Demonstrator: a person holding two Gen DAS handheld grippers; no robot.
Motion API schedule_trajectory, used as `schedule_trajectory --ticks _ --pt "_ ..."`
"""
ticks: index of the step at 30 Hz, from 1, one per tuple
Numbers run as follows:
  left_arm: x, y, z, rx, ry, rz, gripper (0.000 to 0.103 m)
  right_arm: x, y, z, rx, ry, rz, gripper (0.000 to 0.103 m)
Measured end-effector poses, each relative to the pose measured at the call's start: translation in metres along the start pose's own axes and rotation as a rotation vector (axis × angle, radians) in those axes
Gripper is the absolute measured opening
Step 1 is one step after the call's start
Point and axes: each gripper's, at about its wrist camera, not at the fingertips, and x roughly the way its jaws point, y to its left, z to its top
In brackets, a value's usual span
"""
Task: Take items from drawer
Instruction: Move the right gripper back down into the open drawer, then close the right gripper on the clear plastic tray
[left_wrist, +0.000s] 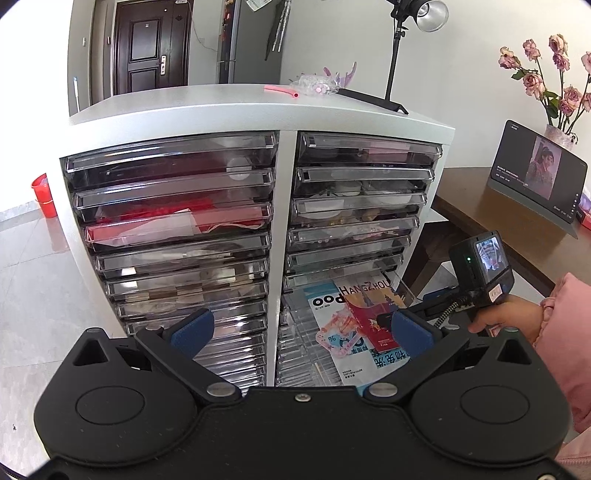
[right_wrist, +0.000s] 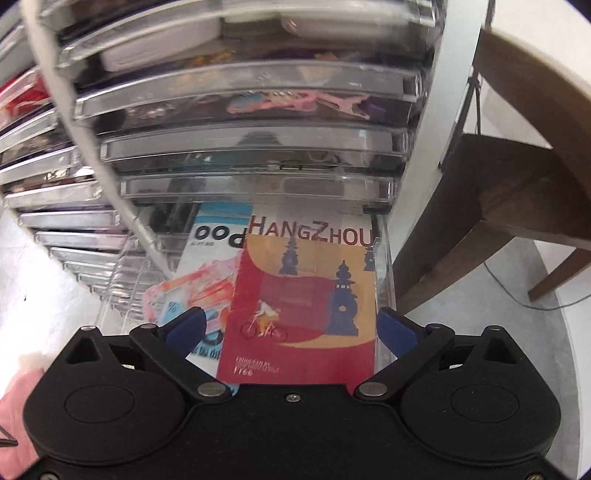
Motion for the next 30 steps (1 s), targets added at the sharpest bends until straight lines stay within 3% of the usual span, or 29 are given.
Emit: schedule_trajectory --ticks 11,18,19,20,21,30 --pt "0.013 0.006 0.007 -0.019 -0.017 -0.014 0.103 0.059 -0.013 0.023 0.062 0.106 -0.001 0.090" --pt "0.024 0.009 0.009 -0.028 -0.002 -0.011 0.103 0.061 -0.018 0.022 0.109 0.096 0.032 0.089" --pt "0.024 0.009 0.009 -0.029 -0.001 -0.011 0.103 0.058 -0.019 0.023 0.110 0.092 0.030 0.082" --pt "0.025 0.009 0.009 -0.032 -0.001 -0.013 0.103 0.055 -0.020 0.025 0.113 0.084 0.027 0.063" --pt "0.025 0.010 0.009 -0.034 0.000 -0.013 0.103 0.053 -0.021 0.027 0.116 0.086 0.028 0.059" --pt "0.018 0.013 0.007 -0.051 -0.007 -0.004 0.103 0.036 -0.021 0.011 0.140 0.114 0.077 0.057"
